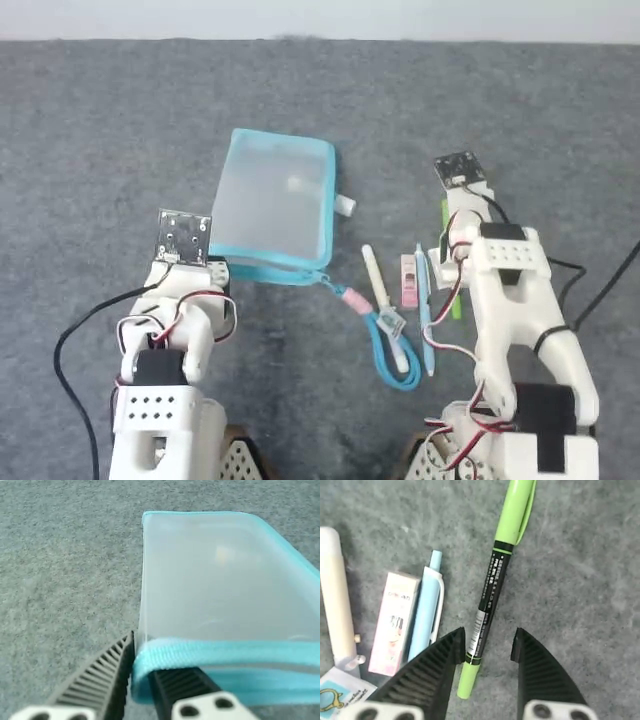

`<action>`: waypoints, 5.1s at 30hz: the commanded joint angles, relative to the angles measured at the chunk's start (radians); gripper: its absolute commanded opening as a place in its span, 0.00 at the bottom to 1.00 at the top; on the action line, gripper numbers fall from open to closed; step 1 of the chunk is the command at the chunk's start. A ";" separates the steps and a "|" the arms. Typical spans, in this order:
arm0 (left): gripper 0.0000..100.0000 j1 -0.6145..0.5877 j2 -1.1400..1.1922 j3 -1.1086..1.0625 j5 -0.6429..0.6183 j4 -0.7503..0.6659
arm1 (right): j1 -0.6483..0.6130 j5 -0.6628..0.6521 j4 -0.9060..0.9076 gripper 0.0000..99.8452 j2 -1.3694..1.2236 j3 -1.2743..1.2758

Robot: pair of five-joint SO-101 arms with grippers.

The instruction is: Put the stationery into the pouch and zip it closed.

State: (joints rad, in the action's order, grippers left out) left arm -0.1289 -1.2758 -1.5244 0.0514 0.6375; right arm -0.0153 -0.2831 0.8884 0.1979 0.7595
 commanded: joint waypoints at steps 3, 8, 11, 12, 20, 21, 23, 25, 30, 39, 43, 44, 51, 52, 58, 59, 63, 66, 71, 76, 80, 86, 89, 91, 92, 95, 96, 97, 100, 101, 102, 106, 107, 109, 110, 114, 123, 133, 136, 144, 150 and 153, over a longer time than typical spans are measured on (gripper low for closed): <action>0.01 -0.009 -0.018 0.015 0.014 -0.034 | 0.010 0.014 -0.021 0.15 0.062 0.020; 0.01 -0.009 -0.018 0.015 0.015 -0.034 | 0.030 0.023 0.033 0.15 0.071 0.020; 0.01 -0.009 -0.018 0.015 0.015 -0.034 | 0.031 0.080 0.036 0.15 0.054 0.034; 0.01 -0.009 -0.018 0.015 0.015 -0.034 | 0.031 0.103 0.036 0.15 0.047 0.040; 0.01 -0.009 -0.018 0.015 0.015 -0.034 | 0.024 0.126 -0.062 0.14 -0.087 0.037; 0.01 -0.009 -0.018 0.015 0.015 -0.034 | 0.024 0.126 -0.065 0.12 -0.101 0.035; 0.01 -0.009 -0.018 0.015 0.015 -0.034 | 0.024 0.126 -0.059 0.06 -0.124 0.014; 0.01 -0.009 -0.018 0.015 0.015 -0.034 | 0.030 0.126 -0.056 0.00 -0.137 -0.002; 0.01 -0.002 -0.018 0.013 0.015 -0.034 | 0.031 0.120 0.015 0.01 -0.131 -0.032; 0.01 -0.002 -0.018 0.013 0.008 -0.034 | 0.022 0.117 0.216 0.01 0.142 -0.064; 0.01 0.002 -0.018 0.013 0.005 -0.034 | 0.019 0.057 0.298 0.01 0.268 -0.064; 0.01 0.008 -0.017 0.013 -0.003 -0.034 | 0.019 0.051 0.320 0.01 0.297 -0.064; 0.01 0.106 -0.011 0.024 -0.130 -0.068 | -0.208 -0.006 0.515 0.01 0.527 -0.064; 0.01 0.118 -0.009 0.021 -0.132 -0.084 | -0.246 -0.008 0.538 0.01 0.573 -0.064; 0.01 0.137 -0.009 0.019 -0.141 -0.106 | -0.361 -0.107 0.670 0.01 0.826 -0.069; 0.01 0.137 -0.011 0.019 -0.141 -0.109 | -0.397 -0.120 0.694 0.01 0.858 -0.068; 0.01 0.137 -0.011 0.016 -0.141 -0.129 | -0.567 -0.160 0.768 0.01 0.943 -0.066; 0.01 0.135 -0.011 0.016 -0.138 -0.129 | -0.648 -0.183 0.806 0.01 0.920 -0.066; 0.01 0.137 -0.011 0.013 -0.133 -0.129 | -0.650 -0.176 0.789 0.01 0.786 -0.072; 0.01 0.137 -0.011 0.013 -0.133 -0.129 | -0.648 -0.106 0.694 0.01 0.644 -0.080; 0.01 0.137 -0.011 0.012 -0.132 -0.129 | -0.615 -0.071 0.664 0.01 0.535 -0.141; 0.01 0.137 -0.011 0.012 -0.132 -0.129 | -0.552 -0.005 0.607 0.01 0.386 -0.265; 0.01 0.137 -0.011 0.012 -0.127 -0.129 | -0.552 0.025 0.610 0.01 0.278 -0.353; 0.01 0.137 -0.011 0.012 -0.100 -0.129 | -0.550 0.046 0.611 0.01 0.194 -0.422; 0.01 0.137 -0.011 0.007 -0.094 -0.129 | -0.550 0.061 0.615 0.01 0.150 -0.459; 0.01 0.137 -0.017 -0.005 -0.083 -0.132 | -0.550 0.095 0.659 0.01 0.012 -0.601; 0.01 0.137 -0.017 -0.008 -0.083 -0.132 | -0.547 0.107 0.674 0.01 -0.033 -0.652; 0.01 0.137 -0.017 -0.008 -0.077 -0.132 | -0.536 0.117 0.687 0.01 -0.073 -0.700; 0.01 0.137 -0.017 -0.010 -0.032 -0.132 | -0.489 0.160 0.696 0.01 -0.194 -0.841; 0.01 0.138 -0.017 -0.010 -0.034 -0.132 | -0.470 0.176 0.696 0.01 -0.229 -0.884; 0.01 0.138 -0.017 -0.010 -0.034 -0.132 | -0.456 0.192 0.696 0.01 -0.266 -0.927; 0.01 0.138 -0.017 -0.018 -0.034 -0.133 | -0.444 0.239 0.702 0.01 -0.398 -1.071; 0.01 0.138 -0.017 -0.018 -0.034 -0.135 | -0.446 0.250 0.707 0.01 -0.426 -1.106; 0.01 0.133 -0.017 -0.021 -0.034 -0.157 | -0.460 0.262 0.716 0.01 -0.475 -1.175; 0.01 0.130 -0.011 -0.027 -0.034 -0.172 | -0.464 0.262 0.730 0.01 -0.496 -1.212; 0.01 0.129 -0.011 -0.045 -0.031 -0.207 | -0.510 0.262 0.800 0.01 -0.556 -1.326; 0.01 0.129 -0.011 -0.047 -0.034 -0.206 | -0.550 0.232 0.812 0.24 -0.573 -1.382; 0.01 0.129 -0.011 -0.047 -0.032 -0.206 | -0.536 0.212 0.826 0.27 -0.544 -1.386; 0.01 0.120 -0.011 -0.045 -0.037 -0.206 | -0.532 0.170 0.860 0.27 -0.467 -1.386; 0.01 -0.040 -0.011 -0.002 -0.078 -0.204 | -0.529 0.058 0.869 0.27 -0.248 -1.347; 0.01 -0.038 -0.011 -0.004 -0.080 -0.193 | -0.452 0.060 0.843 0.27 -0.237 -1.172; 0.01 0.104 -0.009 -0.007 0.006 -0.124 | -0.358 0.107 0.745 0.27 -0.232 -0.991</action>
State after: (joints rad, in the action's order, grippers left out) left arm -0.1626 -1.2758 -1.5858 -0.0222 0.4657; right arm -0.4557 -0.2125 1.7077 -0.1043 -0.3590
